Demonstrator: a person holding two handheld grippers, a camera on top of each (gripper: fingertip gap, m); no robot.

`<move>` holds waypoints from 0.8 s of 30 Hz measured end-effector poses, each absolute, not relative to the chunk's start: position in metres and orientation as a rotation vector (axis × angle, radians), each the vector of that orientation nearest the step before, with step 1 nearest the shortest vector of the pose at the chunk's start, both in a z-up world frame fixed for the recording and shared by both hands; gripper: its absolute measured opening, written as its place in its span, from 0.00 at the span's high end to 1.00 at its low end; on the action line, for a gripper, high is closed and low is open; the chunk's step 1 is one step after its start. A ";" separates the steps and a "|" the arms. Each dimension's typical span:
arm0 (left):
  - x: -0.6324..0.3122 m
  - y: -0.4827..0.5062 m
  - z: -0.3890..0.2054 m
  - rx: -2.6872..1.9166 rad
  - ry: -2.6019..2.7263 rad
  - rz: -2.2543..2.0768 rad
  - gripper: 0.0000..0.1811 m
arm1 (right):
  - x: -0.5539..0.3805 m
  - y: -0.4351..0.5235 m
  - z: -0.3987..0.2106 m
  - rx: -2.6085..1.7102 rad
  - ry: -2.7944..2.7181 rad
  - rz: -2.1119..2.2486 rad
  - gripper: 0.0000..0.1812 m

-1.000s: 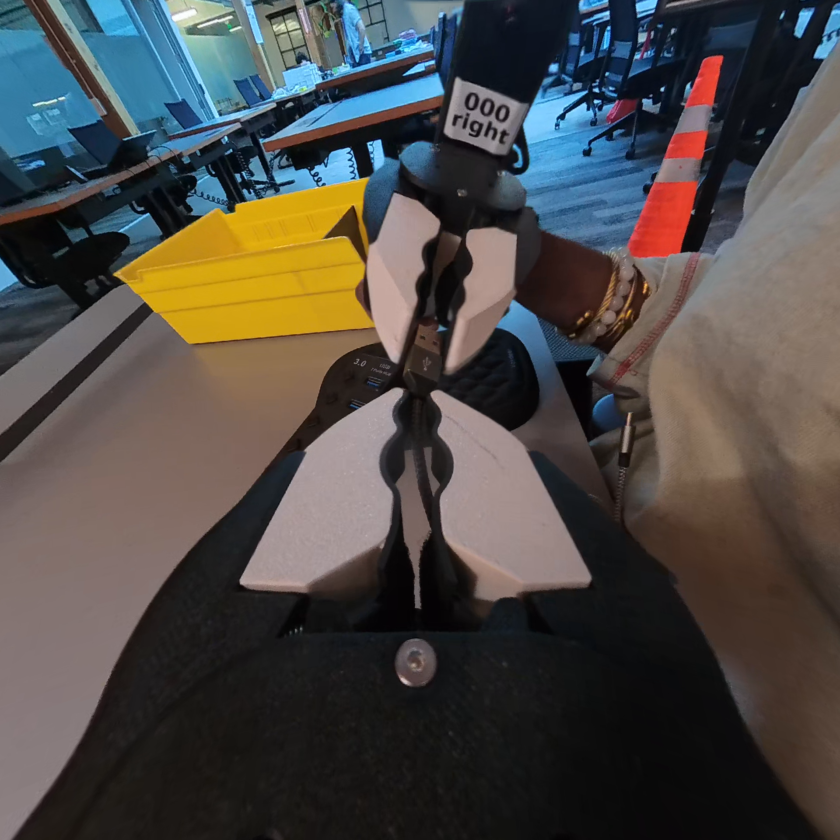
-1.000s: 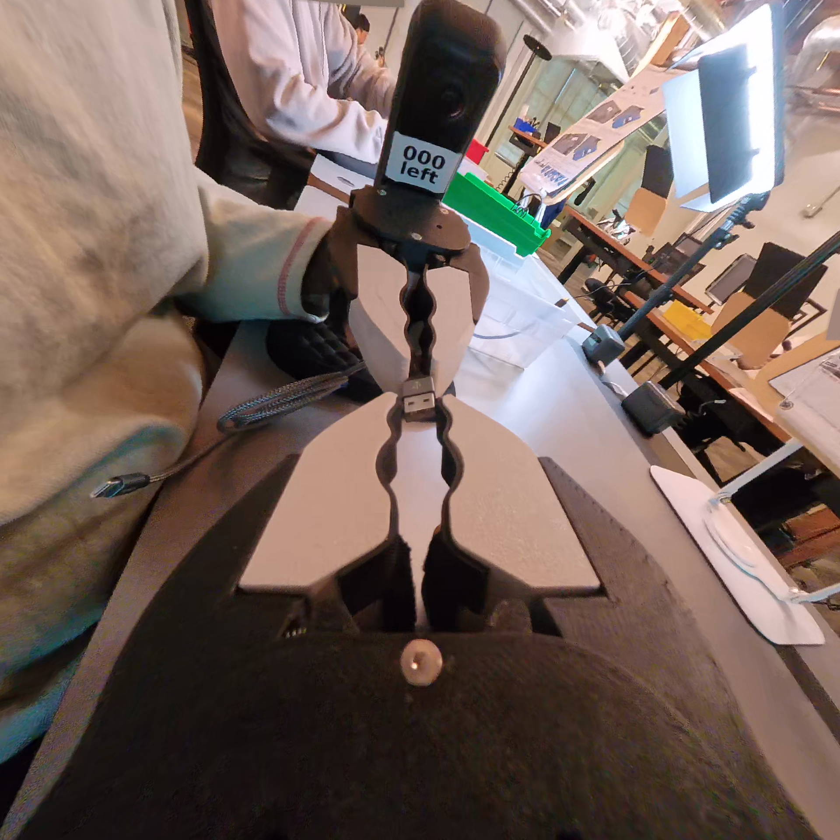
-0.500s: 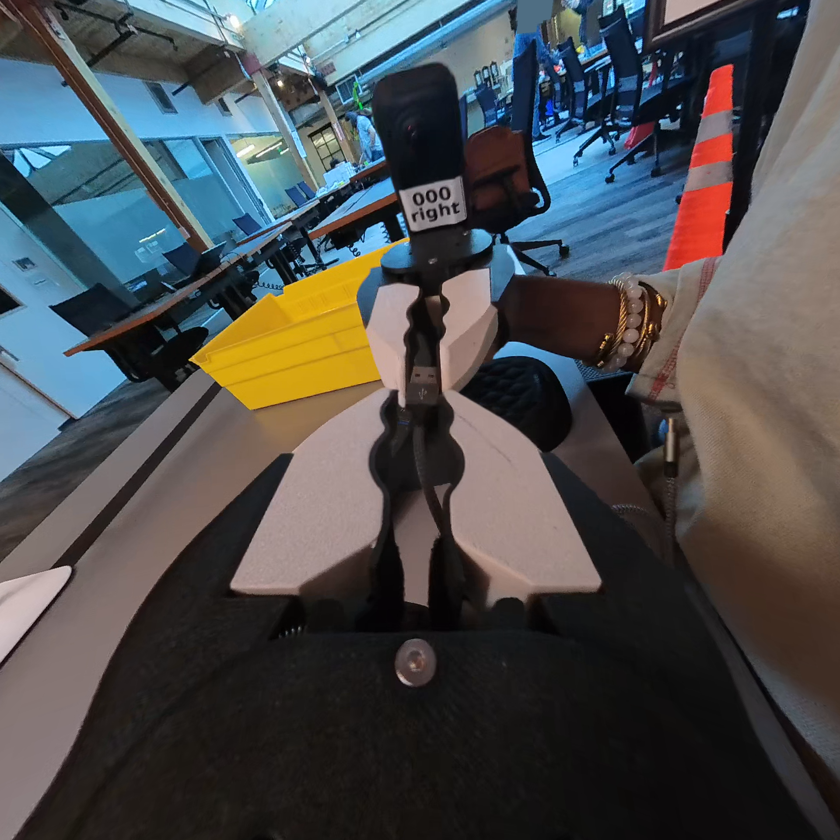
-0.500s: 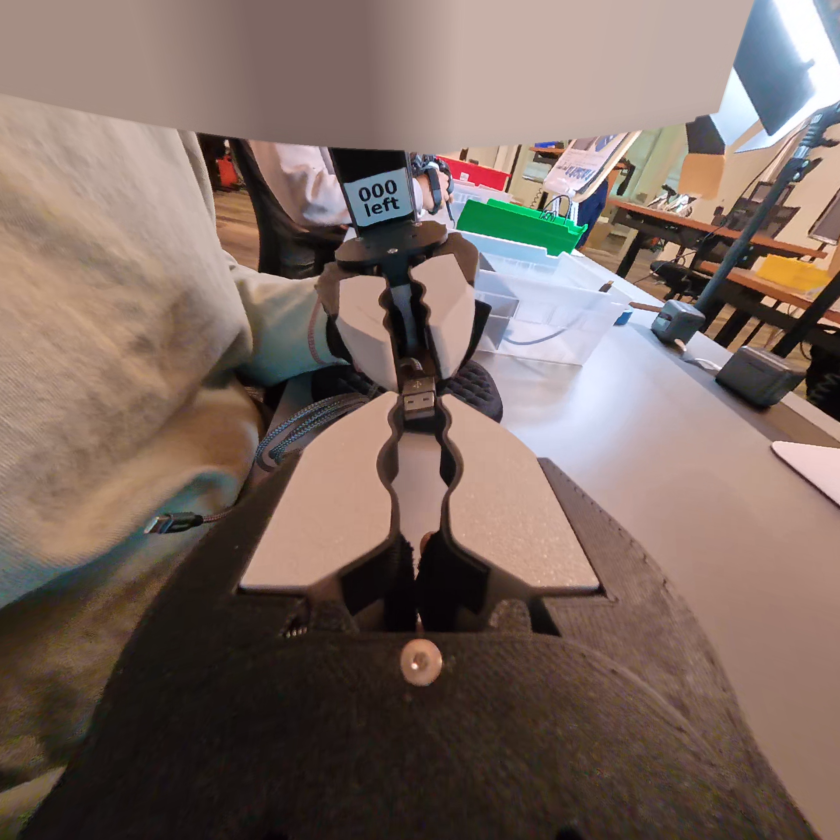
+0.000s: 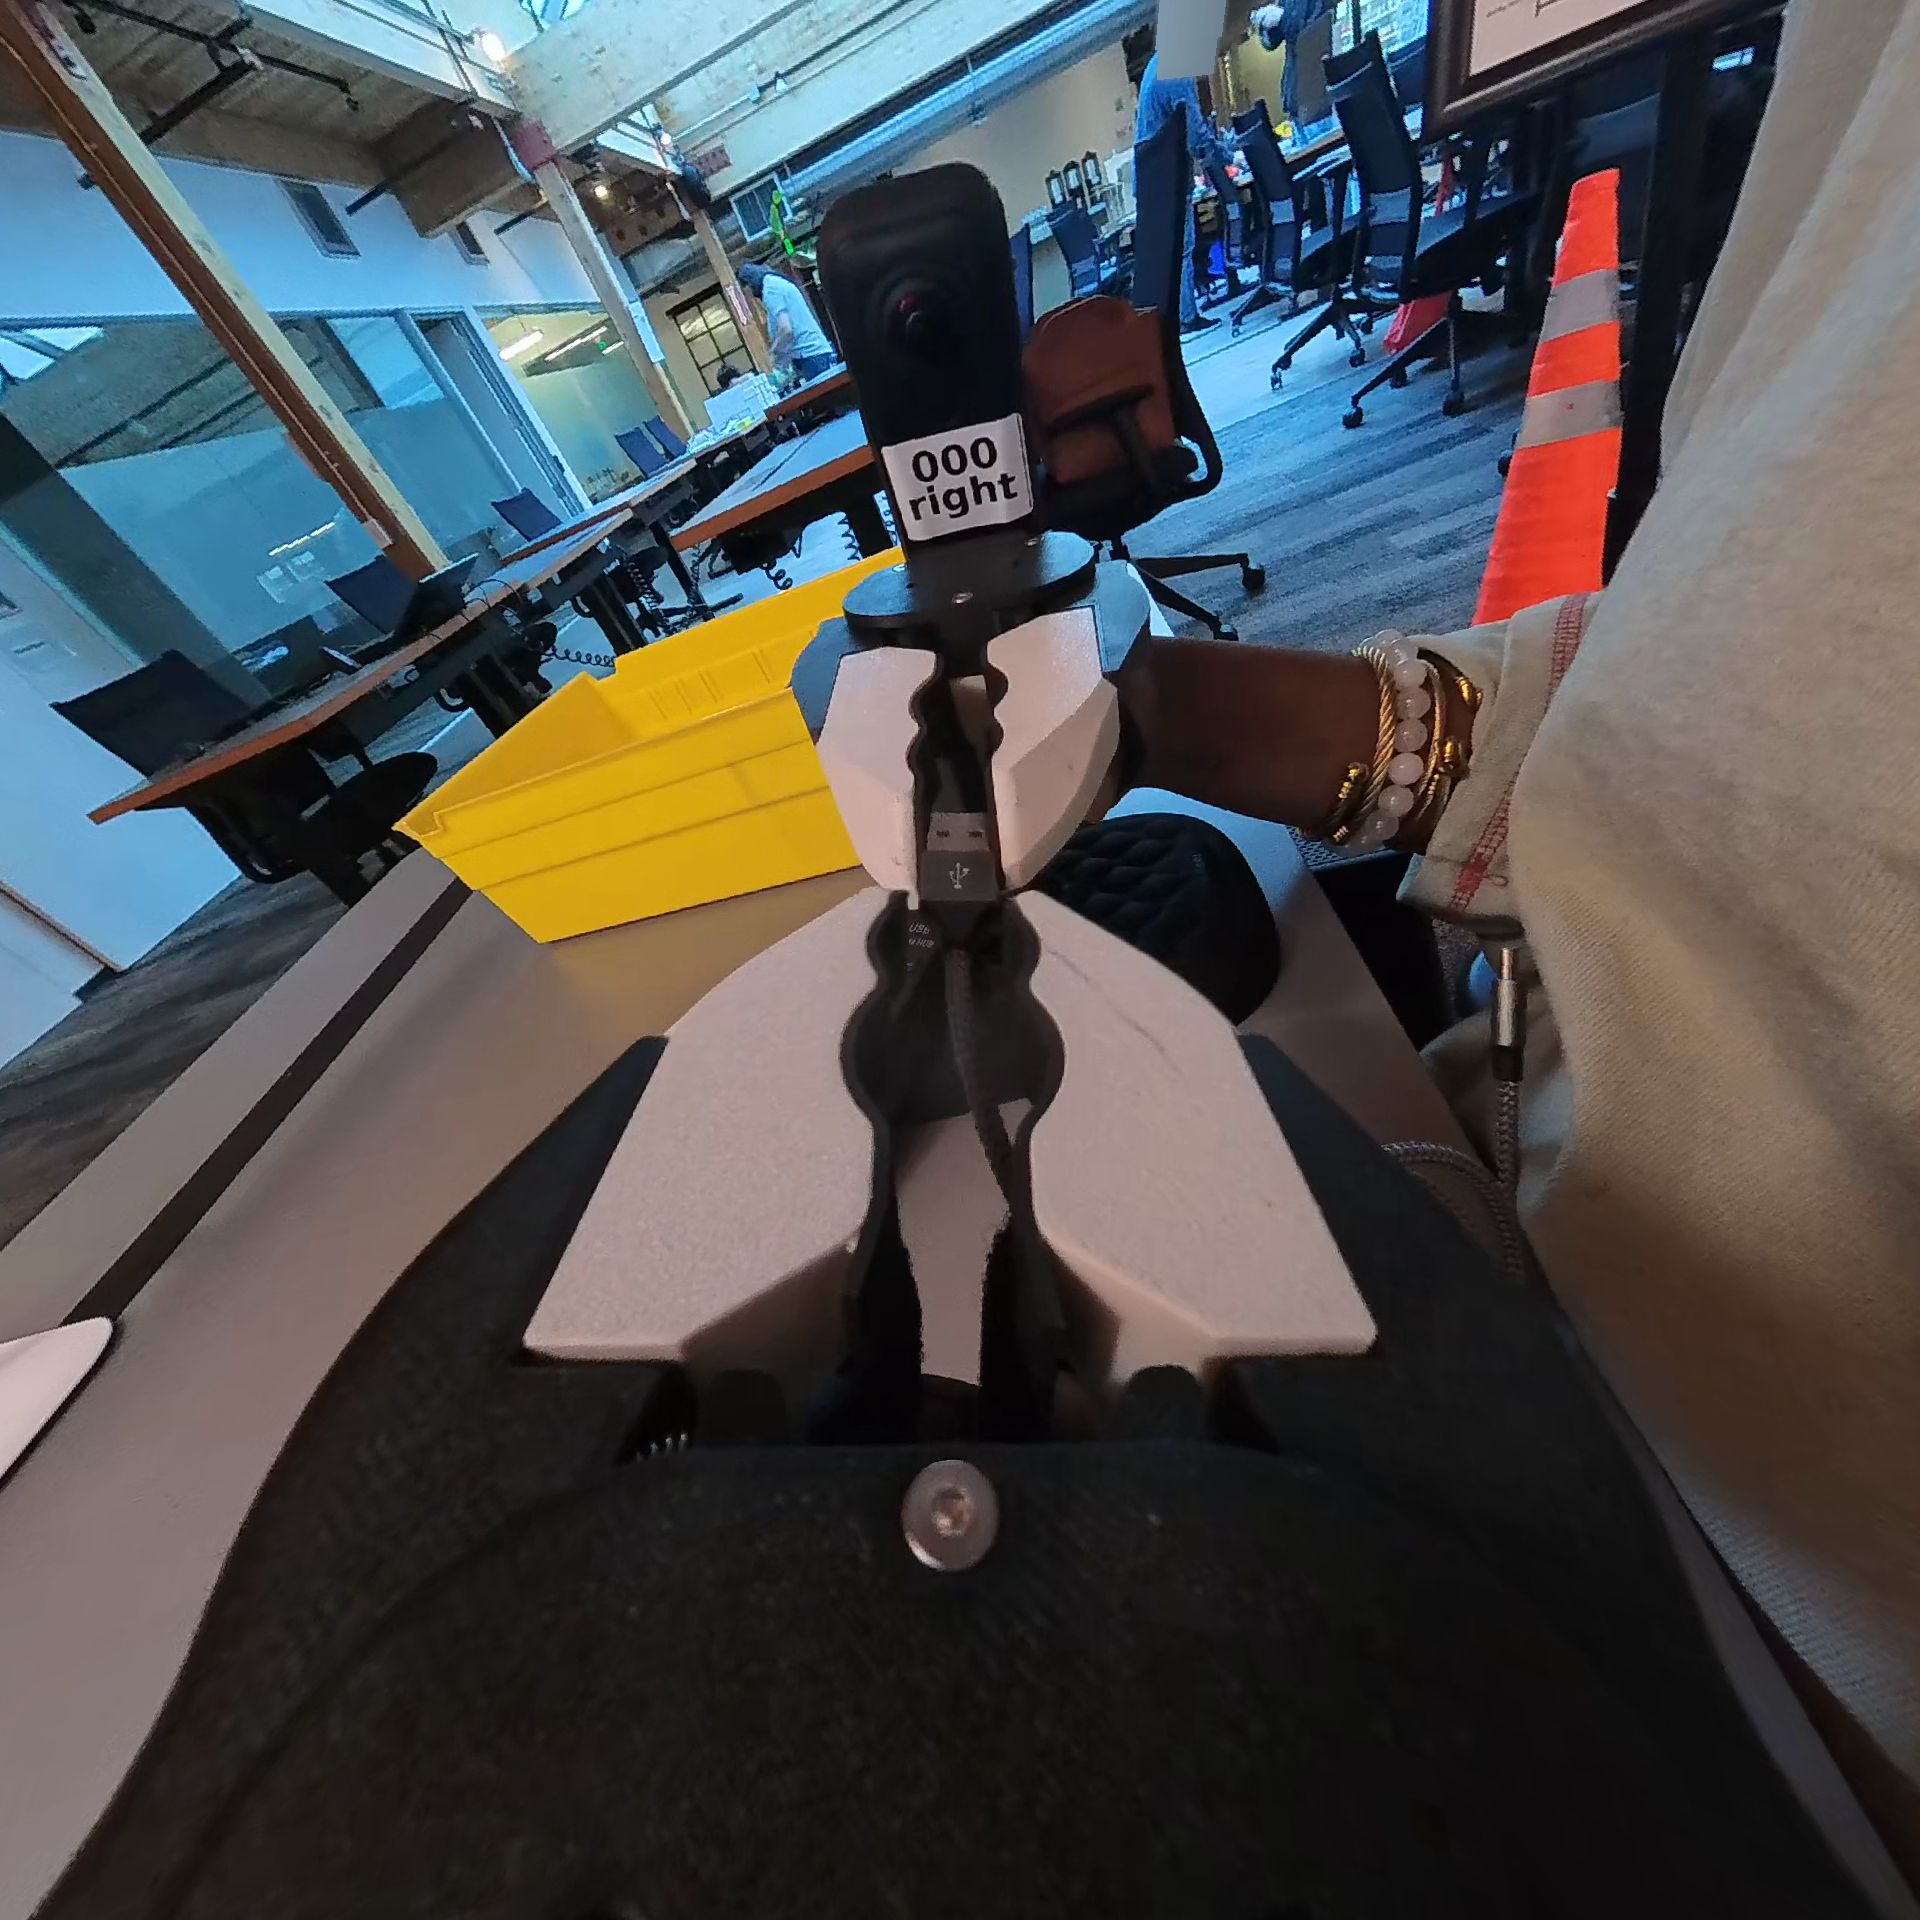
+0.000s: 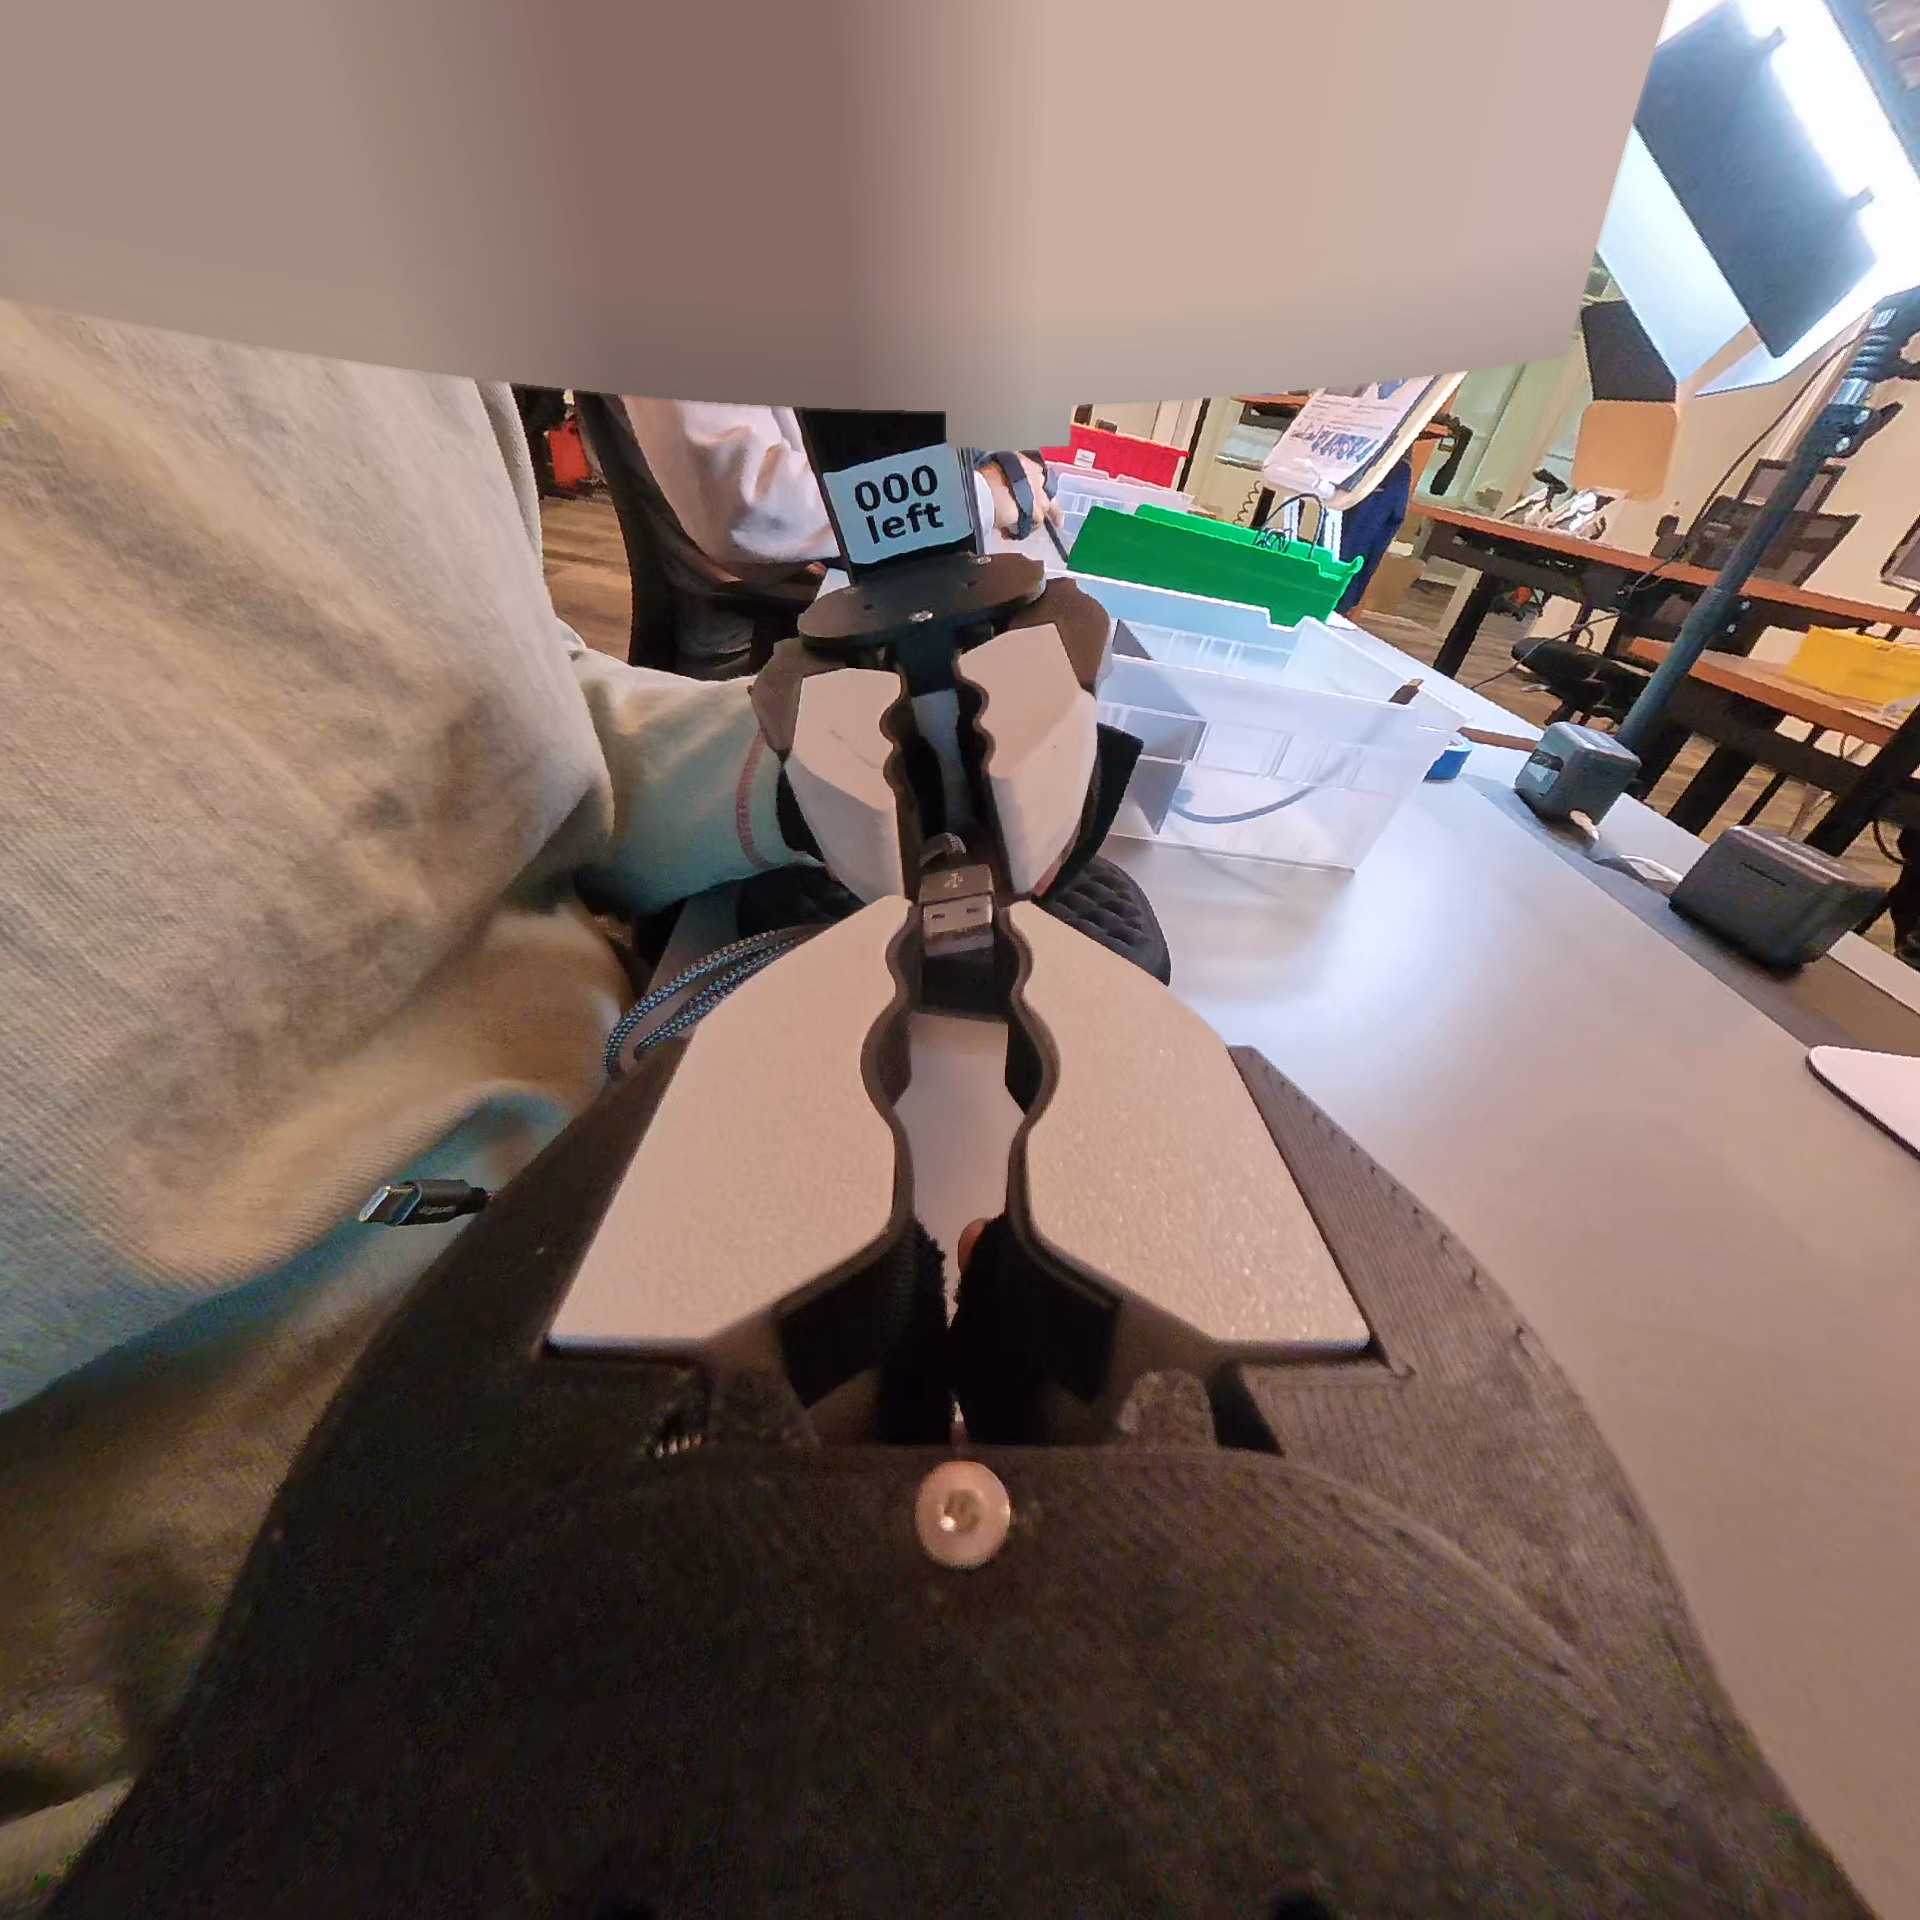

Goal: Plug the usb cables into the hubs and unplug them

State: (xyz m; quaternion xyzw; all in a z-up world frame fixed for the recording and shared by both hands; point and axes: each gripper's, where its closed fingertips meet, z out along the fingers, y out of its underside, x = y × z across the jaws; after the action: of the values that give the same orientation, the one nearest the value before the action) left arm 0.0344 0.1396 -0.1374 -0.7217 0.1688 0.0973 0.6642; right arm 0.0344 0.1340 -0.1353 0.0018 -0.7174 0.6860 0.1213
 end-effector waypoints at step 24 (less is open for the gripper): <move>-0.007 0.122 -0.143 -1.830 0.158 0.328 0.92 | -0.002 0.239 -0.225 -0.790 -2.425 1.194 0.53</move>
State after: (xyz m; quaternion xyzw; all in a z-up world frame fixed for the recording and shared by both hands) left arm -0.0073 0.1222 -0.1429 -0.7879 0.0680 0.1411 0.5956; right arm -0.0016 0.2386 -0.2246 -0.2769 -0.8496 0.4185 0.1620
